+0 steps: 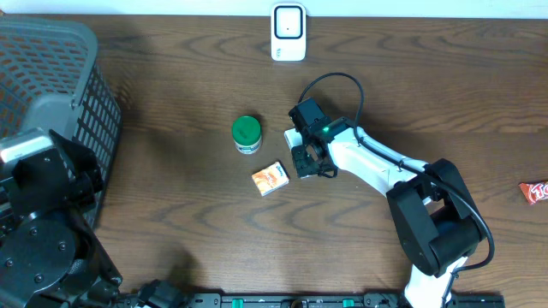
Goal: Scan the item barcode
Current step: 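Move the right gripper to the white Panadol box and grasp it, then lift the Panadol box and rotate it with the right gripper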
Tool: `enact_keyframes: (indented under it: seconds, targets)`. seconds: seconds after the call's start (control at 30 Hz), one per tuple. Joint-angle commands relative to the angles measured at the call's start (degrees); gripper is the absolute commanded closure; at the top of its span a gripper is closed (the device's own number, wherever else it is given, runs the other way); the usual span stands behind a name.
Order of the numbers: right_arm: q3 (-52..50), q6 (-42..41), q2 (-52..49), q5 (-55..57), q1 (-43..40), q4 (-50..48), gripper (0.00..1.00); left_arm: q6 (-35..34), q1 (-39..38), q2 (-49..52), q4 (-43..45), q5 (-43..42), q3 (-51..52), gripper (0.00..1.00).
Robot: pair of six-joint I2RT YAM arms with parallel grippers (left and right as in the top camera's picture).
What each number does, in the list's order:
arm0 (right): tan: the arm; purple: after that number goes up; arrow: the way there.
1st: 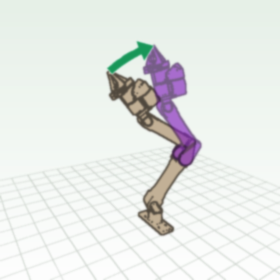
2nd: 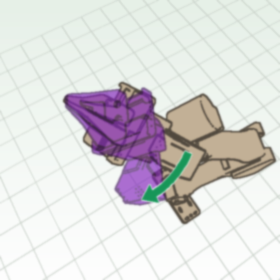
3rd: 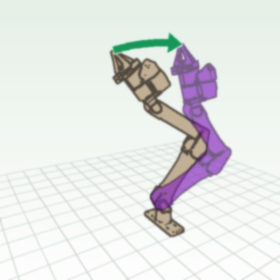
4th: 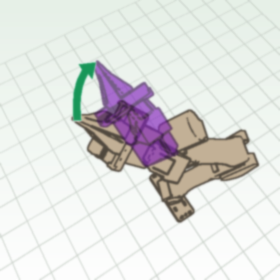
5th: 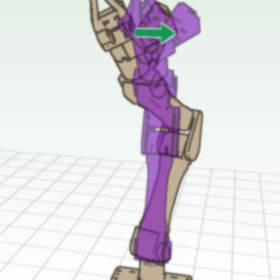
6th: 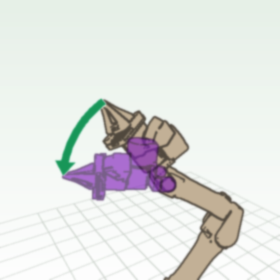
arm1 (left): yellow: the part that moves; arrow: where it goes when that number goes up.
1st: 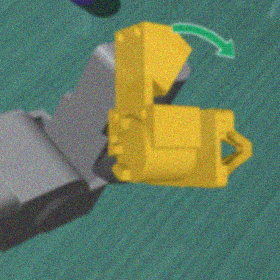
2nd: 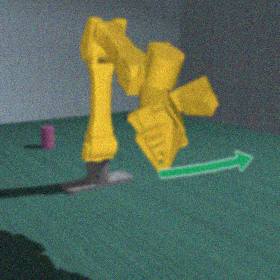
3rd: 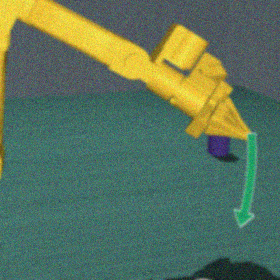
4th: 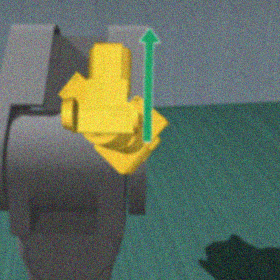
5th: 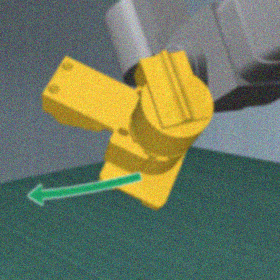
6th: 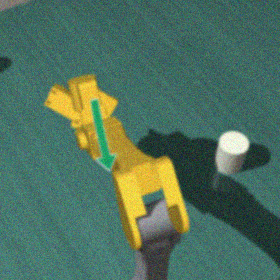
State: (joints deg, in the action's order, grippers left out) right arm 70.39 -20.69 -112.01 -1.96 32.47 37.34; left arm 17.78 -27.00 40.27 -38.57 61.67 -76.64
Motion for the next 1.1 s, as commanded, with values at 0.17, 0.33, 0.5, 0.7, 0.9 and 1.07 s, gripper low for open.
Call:
enact_keyframes:
  seconds: [0.17,0.33,0.5,0.7,0.9,1.07]
  targets:
    - [-1.8,0.0,-1.6,-11.4,-0.3,0.8,0.60,-0.5,0.2,-0.2,0.2,0.5,0.1,0.02]
    - [-1.8,0.2,-1.5,-15.2,-2.3,2.8,0.65,-0.5,0.2,-0.2,0.2,0.5,0.1,0.02]
    - [-1.7,3.2,-1.1,-18.4,-6.8,6.4,0.70,-0.5,0.2,-0.2,0.2,0.5,0.1,0.02]
    - [-1.7,10.6,-0.3,-30.4,-13.7,10.0,0.72,-0.5,0.2,-0.2,0.2,0.5,0.1,0.02]
    - [-1.7,16.6,0.7,-41.0,-19.7,13.4,0.74,-0.5,0.2,-0.2,0.2,0.5,0.1,0.02]
    - [-1.7,25.4,1.2,-50.4,-23.0,18.5,0.73,-0.5,0.2,-0.2,0.2,0.5,0.1,0.02]
